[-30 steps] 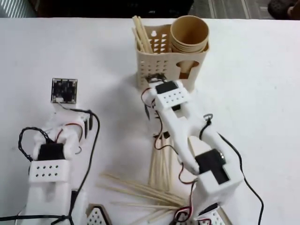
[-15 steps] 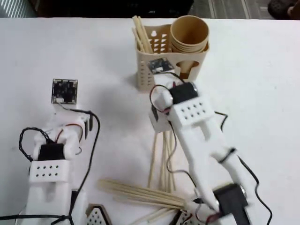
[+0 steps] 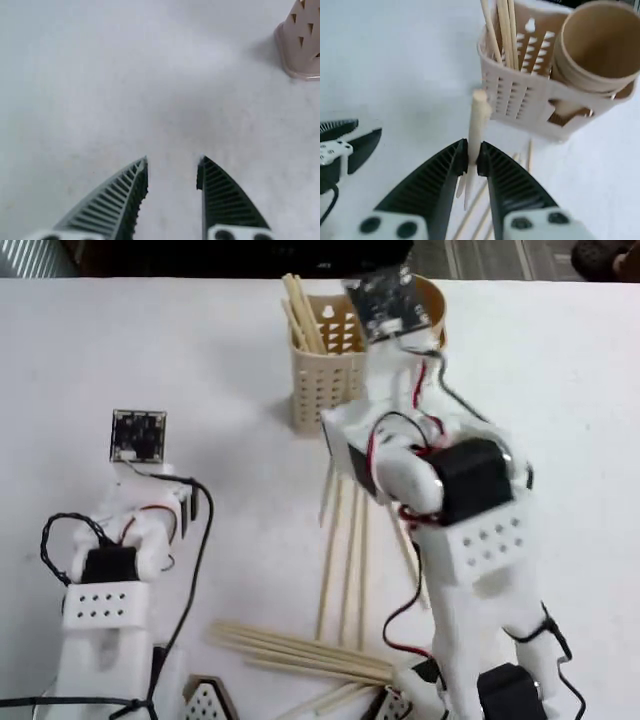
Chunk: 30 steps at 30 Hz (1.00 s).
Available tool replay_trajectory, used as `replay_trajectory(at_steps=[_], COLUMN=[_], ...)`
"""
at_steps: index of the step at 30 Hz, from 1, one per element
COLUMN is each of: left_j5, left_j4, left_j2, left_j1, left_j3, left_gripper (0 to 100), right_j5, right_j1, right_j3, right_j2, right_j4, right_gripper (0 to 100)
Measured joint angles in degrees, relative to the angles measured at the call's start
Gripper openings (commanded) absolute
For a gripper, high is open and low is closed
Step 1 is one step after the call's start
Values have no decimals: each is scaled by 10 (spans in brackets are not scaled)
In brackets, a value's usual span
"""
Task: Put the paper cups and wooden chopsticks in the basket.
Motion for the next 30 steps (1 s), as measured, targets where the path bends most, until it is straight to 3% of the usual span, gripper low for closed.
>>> replay_trajectory(at_steps=[9,19,26,30], left_j5=[0,0,0,0], left_j4=[0,0,0,0], left_j2=[0,0,0,0], left_j1=[0,-2,-2,-2], left_j3=[0,0,0,0], left_gripper=[172,172,172,172], right_j5=[0,0,0,0], right_j1=[4,70,87,86], right_j3=[-72,-78,-77,-77], right_j2=[0,97,185,210], right_j4=[-153,-347,-379,-374], right_gripper=[17,17,19,110])
